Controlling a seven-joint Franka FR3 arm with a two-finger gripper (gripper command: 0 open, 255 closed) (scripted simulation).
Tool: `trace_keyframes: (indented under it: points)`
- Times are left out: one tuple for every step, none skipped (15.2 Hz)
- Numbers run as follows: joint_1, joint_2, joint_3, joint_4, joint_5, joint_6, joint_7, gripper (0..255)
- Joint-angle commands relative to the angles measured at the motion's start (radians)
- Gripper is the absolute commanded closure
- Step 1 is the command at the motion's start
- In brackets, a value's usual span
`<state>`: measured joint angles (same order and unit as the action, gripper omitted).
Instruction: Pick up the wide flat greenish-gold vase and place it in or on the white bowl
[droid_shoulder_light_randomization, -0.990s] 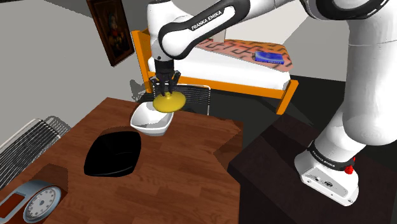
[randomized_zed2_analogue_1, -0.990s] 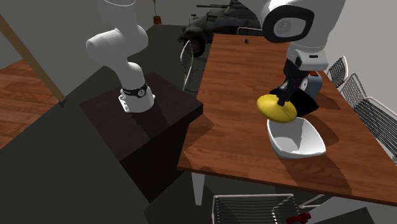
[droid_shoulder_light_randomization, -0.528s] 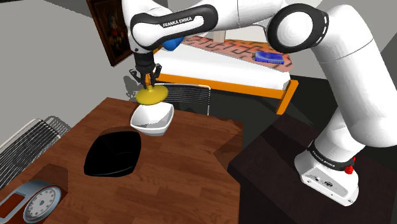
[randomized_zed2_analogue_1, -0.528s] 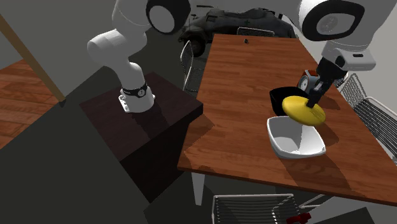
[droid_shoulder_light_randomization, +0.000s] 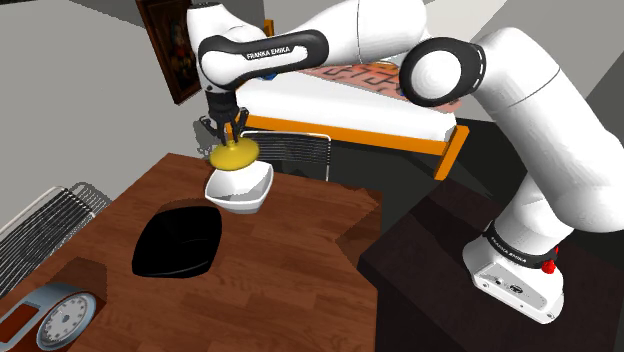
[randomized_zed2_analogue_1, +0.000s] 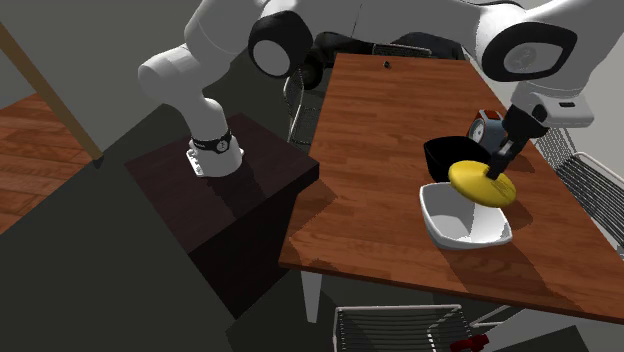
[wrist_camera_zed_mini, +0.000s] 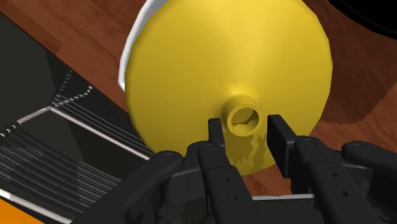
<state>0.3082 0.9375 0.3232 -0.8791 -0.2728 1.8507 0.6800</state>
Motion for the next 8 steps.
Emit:
trace_keyframes:
  points:
    - [-0.002,0.007,-0.001,-0.016,-0.002,0.024,0.002,255]
    - [-0.003,0.009,-0.002,-0.027,-0.003,0.036,0.004,255]
    - [-0.004,0.011,-0.002,-0.036,-0.004,0.047,0.005,255]
    - [-0.006,0.014,-0.003,-0.045,-0.005,0.059,0.006,255]
    - [-0.006,0.017,-0.004,-0.053,-0.006,0.070,0.007,255]
    - [-0.008,0.020,-0.004,-0.062,-0.007,0.081,0.008,255]
    - [-0.008,0.023,-0.005,-0.069,-0.008,0.091,0.009,255]
    - [-0.009,0.028,-0.006,-0.075,-0.009,0.101,0.010,255]
